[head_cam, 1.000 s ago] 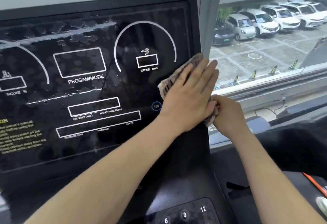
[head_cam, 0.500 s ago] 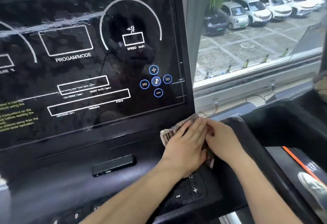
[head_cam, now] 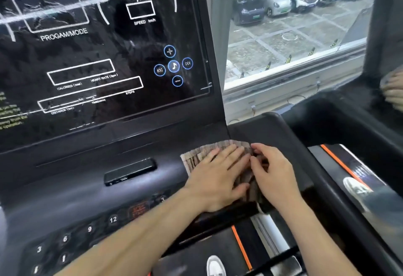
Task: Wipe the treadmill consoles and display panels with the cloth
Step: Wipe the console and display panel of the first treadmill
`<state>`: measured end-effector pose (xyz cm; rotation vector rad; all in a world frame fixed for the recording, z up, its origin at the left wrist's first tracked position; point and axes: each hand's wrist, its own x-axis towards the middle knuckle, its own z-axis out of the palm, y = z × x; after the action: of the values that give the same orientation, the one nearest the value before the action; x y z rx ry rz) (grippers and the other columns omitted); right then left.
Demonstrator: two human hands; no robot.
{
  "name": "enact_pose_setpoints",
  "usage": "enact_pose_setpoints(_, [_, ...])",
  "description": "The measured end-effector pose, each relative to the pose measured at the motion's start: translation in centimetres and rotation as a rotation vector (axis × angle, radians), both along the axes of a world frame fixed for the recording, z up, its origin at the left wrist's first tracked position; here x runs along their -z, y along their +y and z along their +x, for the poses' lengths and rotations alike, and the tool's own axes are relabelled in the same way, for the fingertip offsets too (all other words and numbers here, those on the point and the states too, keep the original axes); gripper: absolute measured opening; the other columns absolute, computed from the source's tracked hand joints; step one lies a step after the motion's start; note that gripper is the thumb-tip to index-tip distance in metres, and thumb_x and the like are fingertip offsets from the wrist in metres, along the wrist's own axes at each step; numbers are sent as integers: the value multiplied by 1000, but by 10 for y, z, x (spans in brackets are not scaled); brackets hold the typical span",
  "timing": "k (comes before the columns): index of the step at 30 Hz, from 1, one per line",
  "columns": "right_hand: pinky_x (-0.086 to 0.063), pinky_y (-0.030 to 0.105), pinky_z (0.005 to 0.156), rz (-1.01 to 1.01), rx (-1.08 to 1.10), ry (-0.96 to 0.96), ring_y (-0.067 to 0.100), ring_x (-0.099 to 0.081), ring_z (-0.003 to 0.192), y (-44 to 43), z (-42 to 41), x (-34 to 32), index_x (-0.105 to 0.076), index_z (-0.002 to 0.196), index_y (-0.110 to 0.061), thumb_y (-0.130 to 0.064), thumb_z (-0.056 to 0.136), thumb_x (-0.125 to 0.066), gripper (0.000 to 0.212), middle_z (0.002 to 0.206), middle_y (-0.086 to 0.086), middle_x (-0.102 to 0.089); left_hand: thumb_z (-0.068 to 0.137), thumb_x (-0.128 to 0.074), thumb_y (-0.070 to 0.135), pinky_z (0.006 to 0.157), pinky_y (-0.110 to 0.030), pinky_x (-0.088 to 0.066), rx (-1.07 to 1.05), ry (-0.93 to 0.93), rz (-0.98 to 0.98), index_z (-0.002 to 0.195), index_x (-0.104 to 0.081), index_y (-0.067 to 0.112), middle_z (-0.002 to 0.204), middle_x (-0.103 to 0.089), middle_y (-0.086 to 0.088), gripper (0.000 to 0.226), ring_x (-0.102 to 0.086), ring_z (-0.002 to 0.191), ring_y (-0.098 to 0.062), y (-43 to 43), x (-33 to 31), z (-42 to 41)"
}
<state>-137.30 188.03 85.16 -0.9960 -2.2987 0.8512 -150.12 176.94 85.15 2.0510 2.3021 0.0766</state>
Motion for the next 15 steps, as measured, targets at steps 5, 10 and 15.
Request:
enact_pose_setpoints(5, [-41,43,95,203,82,-70,21,-54,121,-9,2,9,-68,119,-18,-18,87,-60,33,126,-1,-63,87,-1,55,114,-31,14,-106,105,-27,154,-10,21,162,-1,4,76,5,147,-11,31,-8,-10])
enact_pose_setpoints(10, [-47,35,82,203,56,-48,25,-58,99,-19,22,16,-74,103,-15,-6,84,-66,22,110,-1,-67,84,-5,55,116,-34,10,-137,-58,-8,154,-12,22,162,-5,3,78,3,148,-12,0,2,32])
enact_pose_setpoints(15, [-44,27,84,204,39,-16,24,-60,92,-52,43,20,-67,113,-8,-3,90,-59,24,110,3,-68,84,-14,58,118,-39,-4,-98,-52,-29,153,-18,19,161,-13,-1,80,-8,148,-17,-23,6,47])
